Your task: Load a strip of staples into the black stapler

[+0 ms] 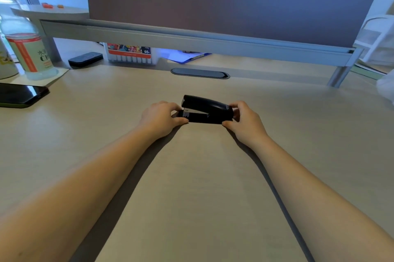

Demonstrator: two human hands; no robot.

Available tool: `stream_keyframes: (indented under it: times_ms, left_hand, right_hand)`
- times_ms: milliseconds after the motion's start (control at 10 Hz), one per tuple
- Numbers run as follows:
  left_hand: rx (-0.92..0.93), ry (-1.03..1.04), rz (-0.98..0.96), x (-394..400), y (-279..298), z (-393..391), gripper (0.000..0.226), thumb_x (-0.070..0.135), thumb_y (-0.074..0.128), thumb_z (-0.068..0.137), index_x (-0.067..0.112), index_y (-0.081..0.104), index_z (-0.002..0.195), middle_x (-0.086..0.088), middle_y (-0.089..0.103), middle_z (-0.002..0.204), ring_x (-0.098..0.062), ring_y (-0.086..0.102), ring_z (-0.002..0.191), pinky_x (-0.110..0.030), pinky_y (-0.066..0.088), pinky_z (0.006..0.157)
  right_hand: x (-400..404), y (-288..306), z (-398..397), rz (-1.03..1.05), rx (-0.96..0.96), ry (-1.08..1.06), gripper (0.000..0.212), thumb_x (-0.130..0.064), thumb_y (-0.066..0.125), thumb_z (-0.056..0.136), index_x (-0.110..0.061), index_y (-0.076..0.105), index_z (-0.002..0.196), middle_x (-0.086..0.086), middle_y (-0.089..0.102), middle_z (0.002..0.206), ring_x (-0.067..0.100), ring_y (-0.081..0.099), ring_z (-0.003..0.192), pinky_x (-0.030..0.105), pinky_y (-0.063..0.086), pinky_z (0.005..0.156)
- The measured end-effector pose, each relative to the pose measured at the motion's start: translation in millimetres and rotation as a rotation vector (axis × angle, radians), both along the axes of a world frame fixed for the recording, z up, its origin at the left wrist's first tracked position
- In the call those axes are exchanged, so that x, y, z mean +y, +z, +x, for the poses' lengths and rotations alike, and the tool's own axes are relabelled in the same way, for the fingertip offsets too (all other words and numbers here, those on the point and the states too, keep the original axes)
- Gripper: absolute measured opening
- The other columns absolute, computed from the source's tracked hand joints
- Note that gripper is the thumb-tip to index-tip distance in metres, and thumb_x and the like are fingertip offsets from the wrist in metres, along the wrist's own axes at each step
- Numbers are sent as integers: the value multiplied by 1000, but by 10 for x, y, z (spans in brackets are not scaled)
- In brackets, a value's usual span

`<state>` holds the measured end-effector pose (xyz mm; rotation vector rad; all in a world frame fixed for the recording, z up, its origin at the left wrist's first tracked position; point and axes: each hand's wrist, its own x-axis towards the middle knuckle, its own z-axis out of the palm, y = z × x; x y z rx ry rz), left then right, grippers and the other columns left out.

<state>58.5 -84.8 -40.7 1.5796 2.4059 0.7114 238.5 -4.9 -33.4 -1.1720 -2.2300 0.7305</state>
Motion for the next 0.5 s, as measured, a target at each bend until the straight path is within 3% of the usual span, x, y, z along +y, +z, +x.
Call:
stream_keyframes:
  times_ms: [300,500]
  left_hand:
    - [-23,38,21,714,-12,-278,42,35,54,82,14,52,119,-17,57,122,-33,51,110,-44,42,92]
    - [15,76,30,759,-27,-289,54,36,54,83,10,39,128,-19,52,129,-34,47,116,-45,39,97]
  right_hand:
    - [701,-53,-420,46,-19,-68,43,-14,60,80,-9,42,119,19,59,117,35,53,106,41,42,89]
    - [775,-124,-433,-10,17,-97,59,-17,57,82,-8,26,132,20,48,132,34,46,120,44,38,100]
